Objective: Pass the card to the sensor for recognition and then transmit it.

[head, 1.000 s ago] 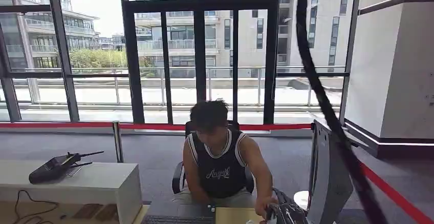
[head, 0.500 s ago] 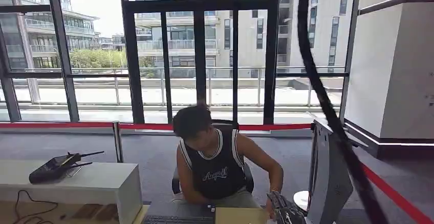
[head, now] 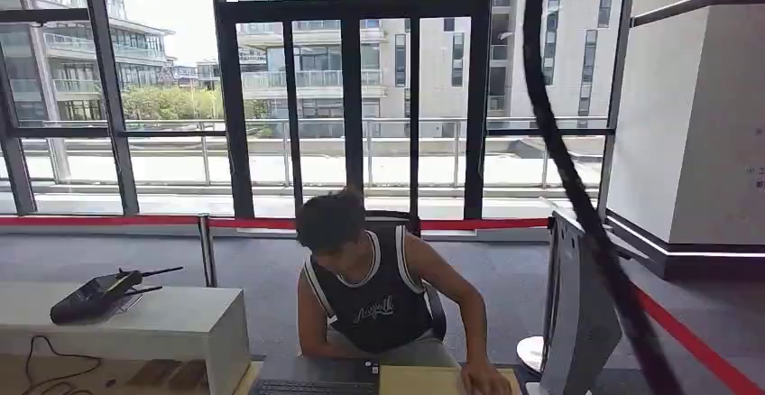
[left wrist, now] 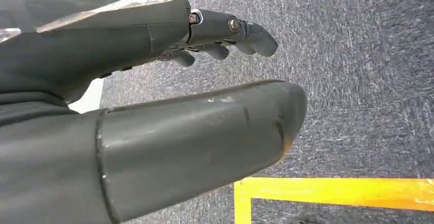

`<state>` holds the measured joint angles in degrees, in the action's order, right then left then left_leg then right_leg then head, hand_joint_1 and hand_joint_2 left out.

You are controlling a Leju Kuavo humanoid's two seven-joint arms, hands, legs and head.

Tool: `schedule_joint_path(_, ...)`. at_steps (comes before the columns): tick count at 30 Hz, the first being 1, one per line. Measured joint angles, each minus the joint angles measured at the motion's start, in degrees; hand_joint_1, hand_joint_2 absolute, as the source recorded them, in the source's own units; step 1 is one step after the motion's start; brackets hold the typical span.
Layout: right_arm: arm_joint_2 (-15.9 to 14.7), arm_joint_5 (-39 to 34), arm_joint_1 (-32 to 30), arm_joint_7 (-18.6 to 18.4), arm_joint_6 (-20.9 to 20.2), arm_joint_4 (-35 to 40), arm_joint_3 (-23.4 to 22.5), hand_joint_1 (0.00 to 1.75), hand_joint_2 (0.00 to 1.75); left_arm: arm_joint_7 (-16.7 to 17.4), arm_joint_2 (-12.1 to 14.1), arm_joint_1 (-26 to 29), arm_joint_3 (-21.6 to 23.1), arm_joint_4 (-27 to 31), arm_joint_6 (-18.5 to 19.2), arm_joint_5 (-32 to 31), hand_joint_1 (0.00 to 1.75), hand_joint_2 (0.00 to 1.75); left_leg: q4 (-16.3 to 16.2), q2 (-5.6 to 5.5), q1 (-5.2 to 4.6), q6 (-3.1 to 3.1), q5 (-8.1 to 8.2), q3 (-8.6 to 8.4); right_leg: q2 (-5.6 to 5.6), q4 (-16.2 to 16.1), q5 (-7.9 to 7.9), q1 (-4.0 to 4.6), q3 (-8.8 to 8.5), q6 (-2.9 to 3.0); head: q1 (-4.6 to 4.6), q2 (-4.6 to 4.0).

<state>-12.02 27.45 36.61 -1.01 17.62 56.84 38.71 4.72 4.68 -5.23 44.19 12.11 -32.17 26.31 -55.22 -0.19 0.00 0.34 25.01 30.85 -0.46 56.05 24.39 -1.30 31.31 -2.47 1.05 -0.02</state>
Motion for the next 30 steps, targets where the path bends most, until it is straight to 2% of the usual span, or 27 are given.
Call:
schedule_joint_path(6,-2.69,1.42,-6.86,-0.90,-0.53,7.30,0.02,0.00,1.75,0.61,0.00,0.01,0.00,0.00,-0.02,0.17,0.00,0.00,0.00,0.00,0.00,0.01,0.01,0.00,0.00,-0.01,0.00,0.00,-0.02,0.01,0.00,0.00)
schedule_joint_path(10,-3.43,4.31,-9.27,-1.42,-0.57,9.36,0.22,0.00,1.75,0.70,0.00,-0.04,0.00,0.00,-0.26,0.53,0.00,0.00,0.00,0.01,0.00,0.01,0.01,0.00,0.01,-0.01,0.00,0.00,-0.01,0.01,0.00,0.00)
schedule_joint_path(14,-3.74,9.80,-10.20,-3.22,-0.18,10.08,0.59,0.00,1.75,0.48,0.00,-0.04,0.00,0.00,-0.26,0.48,0.00,0.00,0.00,0.02,0.00,0.01,0.01,0.00,0.00,-0.01,0.00,0.00,-0.01,0.01,0.02,0.00)
schedule_joint_path(21,-3.76,23.98,-11.50,-7.81,0.06,9.80,1.64,0.00,1.75,0.50,0.00,-0.10,0.00,0.00,0.07,0.02,0.00,0.00,0.01,0.01,0.00,0.01,0.01,0.01,0.01,0.00,0.00,0.00,-0.01,0.01,0.00,0.00)
schedule_joint_path(30,-3.37,34.75,-11.84,-12.22,4.79,6.74,2.38,0.00,1.75,0.52,-0.02,-0.21,0.46,0.00,0.26,-0.68,0.00,0.00,0.01,0.02,0.00,0.01,0.01,0.03,0.00,-0.01,0.01,0.00,-0.01,0.01,0.02,0.00)
